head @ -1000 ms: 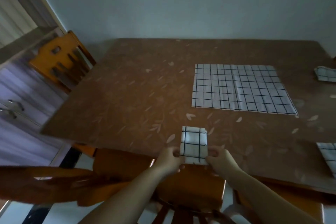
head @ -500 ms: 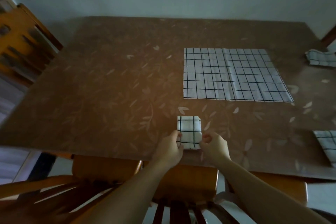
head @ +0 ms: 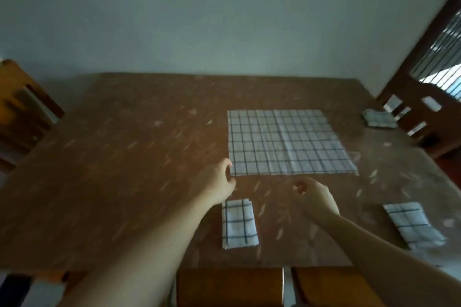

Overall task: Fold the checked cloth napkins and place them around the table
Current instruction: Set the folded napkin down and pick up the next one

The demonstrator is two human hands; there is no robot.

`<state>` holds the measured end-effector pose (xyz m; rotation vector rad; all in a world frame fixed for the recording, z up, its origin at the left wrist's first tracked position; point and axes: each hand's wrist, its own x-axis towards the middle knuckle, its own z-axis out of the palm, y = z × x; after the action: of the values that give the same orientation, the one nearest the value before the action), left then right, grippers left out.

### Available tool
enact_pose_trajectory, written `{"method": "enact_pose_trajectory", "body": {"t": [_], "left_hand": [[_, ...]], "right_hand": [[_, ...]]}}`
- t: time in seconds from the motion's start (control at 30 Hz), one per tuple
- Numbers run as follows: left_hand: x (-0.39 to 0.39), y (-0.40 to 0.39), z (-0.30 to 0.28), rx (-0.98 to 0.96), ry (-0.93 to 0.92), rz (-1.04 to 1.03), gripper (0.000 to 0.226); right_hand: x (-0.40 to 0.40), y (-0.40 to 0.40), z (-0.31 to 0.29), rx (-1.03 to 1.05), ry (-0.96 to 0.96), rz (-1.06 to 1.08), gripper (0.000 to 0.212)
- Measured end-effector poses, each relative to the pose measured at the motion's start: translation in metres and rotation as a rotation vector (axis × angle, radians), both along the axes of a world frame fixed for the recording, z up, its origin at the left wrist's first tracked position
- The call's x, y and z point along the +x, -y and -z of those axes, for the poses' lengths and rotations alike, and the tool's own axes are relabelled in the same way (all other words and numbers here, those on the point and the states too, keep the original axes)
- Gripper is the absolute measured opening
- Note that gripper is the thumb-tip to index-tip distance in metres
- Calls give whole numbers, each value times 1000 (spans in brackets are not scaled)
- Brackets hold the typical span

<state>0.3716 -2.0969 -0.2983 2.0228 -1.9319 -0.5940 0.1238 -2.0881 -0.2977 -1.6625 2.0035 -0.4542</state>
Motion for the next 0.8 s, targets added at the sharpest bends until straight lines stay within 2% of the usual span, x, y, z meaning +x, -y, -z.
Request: {"method": "enact_pose_trajectory", "body": {"t": [0.1,0.2,0.37,0.47,0.6,0.8], "left_hand": [[-18,43,-17,-80,13,49,40],[-39,90,-7,-101,100,83,50],[-73,164,53,-81,264,91,60],[-84,188,108,-83,351,54,61],[-82,211,153,-53,351,-28,63],[-75,226,171,-35,331,-119,77]], "right_hand": [[-24,40,-8,-12,-71,-21,21],[-45,90,4,-43,-155,-98,33],[-68,186,62,-15,-281,-306,60],[-82,236,101,-53,-392,-383,64],[-102,285,141,-51,-400,-414,69],[-114,308,166,-120,-373,-416,82]]}}
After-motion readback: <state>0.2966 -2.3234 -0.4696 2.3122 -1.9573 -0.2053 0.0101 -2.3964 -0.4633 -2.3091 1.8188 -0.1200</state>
